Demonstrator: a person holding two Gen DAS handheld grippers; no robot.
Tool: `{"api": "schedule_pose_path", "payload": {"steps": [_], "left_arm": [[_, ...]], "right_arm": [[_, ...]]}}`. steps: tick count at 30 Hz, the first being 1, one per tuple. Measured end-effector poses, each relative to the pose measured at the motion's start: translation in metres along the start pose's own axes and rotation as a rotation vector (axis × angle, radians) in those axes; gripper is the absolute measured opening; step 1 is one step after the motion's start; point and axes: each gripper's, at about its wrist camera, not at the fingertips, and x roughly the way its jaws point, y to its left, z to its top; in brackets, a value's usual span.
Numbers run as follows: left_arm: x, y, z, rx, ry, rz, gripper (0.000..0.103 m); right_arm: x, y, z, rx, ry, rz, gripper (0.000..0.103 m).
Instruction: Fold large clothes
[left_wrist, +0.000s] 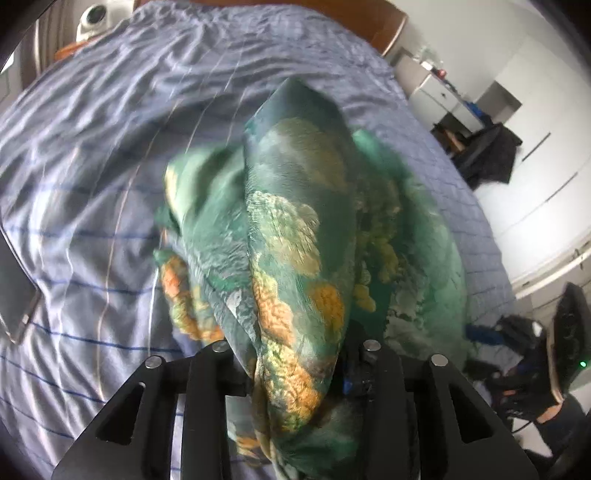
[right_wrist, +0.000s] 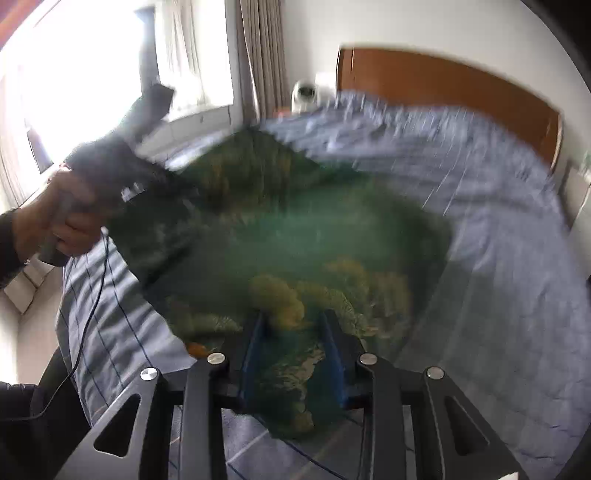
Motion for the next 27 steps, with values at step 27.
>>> {"api": "schedule_pose_path", "payload": {"steps": [27], "left_arm": [[0.020, 0.013, -0.005, -0.019, 0.012, 0.008, 0.042]], "right_arm": [[0.137, -0.068, 0.135, 0.288, 0.149, -0.012, 0.033]]}}
